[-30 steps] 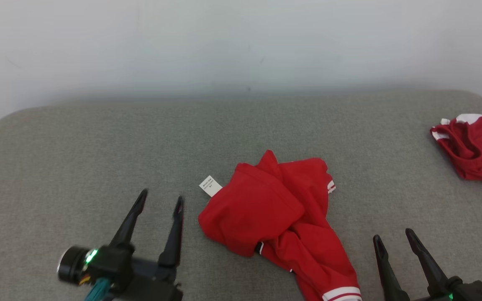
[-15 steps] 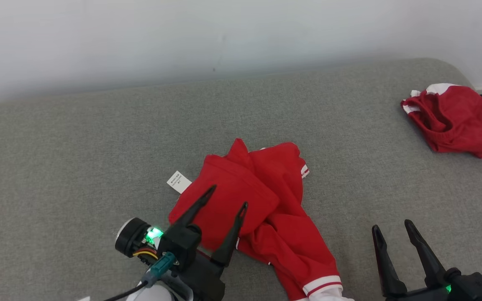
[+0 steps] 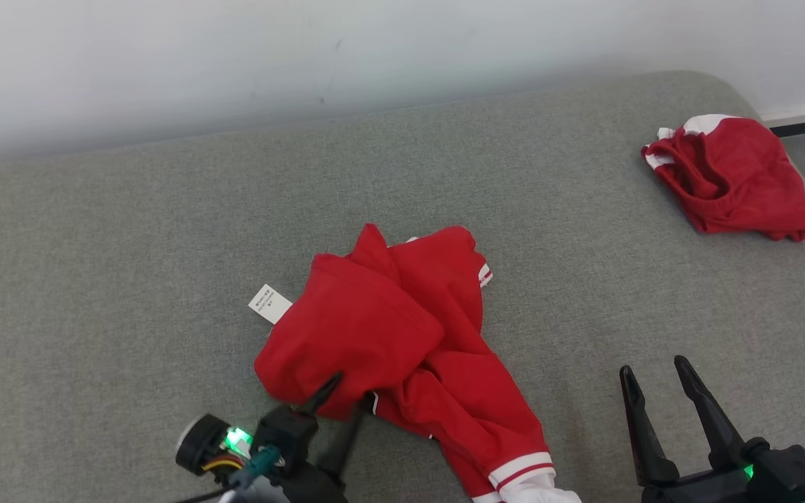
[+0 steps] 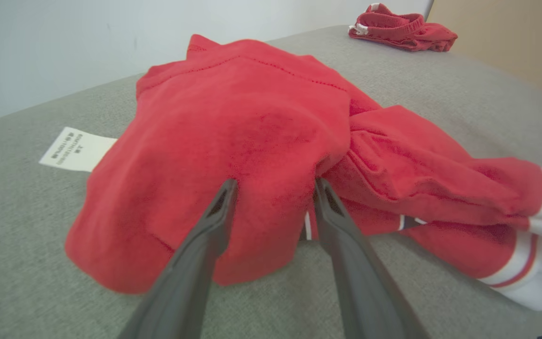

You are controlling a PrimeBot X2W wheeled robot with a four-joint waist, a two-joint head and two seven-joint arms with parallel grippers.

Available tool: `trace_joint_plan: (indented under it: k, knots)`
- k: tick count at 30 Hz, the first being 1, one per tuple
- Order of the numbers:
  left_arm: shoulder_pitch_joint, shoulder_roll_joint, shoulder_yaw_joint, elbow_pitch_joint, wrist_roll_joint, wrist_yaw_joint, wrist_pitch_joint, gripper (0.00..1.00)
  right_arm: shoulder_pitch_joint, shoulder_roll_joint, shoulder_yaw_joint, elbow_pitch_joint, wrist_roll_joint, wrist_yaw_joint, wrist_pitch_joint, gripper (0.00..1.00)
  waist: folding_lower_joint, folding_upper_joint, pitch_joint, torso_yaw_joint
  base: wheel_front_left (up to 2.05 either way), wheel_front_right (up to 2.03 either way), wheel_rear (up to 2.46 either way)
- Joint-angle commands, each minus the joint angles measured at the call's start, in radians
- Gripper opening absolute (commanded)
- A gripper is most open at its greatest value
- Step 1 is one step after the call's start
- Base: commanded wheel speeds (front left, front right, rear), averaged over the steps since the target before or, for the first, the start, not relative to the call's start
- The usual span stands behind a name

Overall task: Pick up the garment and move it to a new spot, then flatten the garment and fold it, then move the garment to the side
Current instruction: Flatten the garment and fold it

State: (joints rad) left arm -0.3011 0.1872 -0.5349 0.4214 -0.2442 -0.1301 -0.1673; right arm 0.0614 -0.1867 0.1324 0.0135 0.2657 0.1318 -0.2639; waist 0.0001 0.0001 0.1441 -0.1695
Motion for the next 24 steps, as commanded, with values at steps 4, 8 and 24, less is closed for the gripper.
trace_joint_plan:
  k: [4,8,24]
  knots:
    - [-0.054,0.002,0.035,0.005,-0.015,0.016,-0.051,0.0,0.001,-0.004,-0.009,0.003,0.005,-0.002,0.0,1.0,-0.0001,-0.0001,-0.017,0.005,0.0,0.0,0.0]
    - [-0.097,0.018,0.06,-0.027,-0.017,0.022,-0.072,0.0,0.005,0.006,-0.013,0.004,0.002,-0.002,0.0,1.0,-0.0001,-0.0001,-0.03,0.016,0.0,0.0,0.0]
    - [-0.21,0.113,0.163,-0.022,-0.064,0.033,-0.08,0.0,0.002,0.026,-0.035,0.022,-0.003,-0.002,0.0,1.0,-0.0001,-0.0001,-0.061,-0.01,0.0,0.0,0.0]
